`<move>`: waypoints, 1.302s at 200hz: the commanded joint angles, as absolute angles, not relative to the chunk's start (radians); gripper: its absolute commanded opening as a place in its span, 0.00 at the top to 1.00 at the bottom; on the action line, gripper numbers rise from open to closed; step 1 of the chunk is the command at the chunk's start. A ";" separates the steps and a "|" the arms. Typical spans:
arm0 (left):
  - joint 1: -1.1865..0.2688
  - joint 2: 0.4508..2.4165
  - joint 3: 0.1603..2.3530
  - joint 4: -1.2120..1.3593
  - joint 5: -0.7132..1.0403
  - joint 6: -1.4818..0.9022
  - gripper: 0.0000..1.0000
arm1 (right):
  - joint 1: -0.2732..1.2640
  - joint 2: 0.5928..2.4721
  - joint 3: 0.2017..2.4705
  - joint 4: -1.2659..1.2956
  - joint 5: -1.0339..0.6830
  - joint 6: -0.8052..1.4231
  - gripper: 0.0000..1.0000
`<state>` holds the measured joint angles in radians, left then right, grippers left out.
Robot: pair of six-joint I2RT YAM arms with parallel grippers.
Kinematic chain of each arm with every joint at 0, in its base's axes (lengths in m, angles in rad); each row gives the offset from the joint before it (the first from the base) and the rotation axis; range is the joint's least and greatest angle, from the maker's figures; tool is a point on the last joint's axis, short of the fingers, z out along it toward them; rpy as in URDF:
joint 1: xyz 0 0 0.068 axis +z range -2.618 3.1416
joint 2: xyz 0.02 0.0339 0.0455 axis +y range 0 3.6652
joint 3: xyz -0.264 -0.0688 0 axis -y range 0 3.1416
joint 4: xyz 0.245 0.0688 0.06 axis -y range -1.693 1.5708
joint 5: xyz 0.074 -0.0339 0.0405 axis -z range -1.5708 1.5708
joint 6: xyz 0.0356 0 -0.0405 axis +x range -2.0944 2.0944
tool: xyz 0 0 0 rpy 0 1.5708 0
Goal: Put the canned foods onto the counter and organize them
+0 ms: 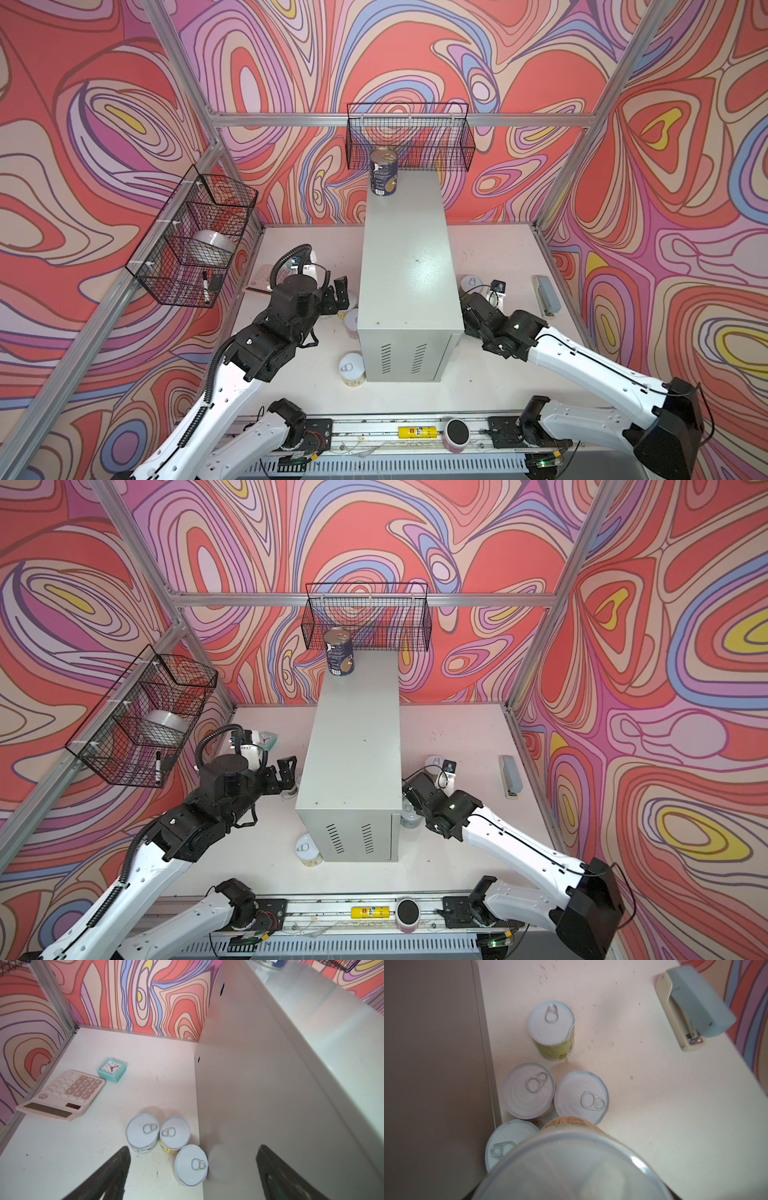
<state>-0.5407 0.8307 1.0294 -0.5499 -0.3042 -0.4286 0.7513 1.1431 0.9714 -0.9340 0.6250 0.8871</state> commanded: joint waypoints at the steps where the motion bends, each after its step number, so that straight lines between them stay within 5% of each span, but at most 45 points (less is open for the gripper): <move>1: -0.533 0.822 1.068 -0.560 -0.336 -0.399 0.05 | 0.764 1.166 1.138 -1.017 0.763 0.777 1.00; 109: -0.532 0.817 1.104 -0.560 -0.289 -0.397 0.06 | 0.758 1.220 1.592 -1.103 0.902 0.511 1.00; 260: -0.534 0.944 1.088 -0.535 -0.160 -0.468 0.09 | 0.758 1.643 2.316 -1.114 0.564 0.152 1.00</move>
<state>-0.5346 0.9257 1.0679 -0.5411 -0.1497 -0.4683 0.7586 1.6058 2.2230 -1.1511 0.6346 0.2035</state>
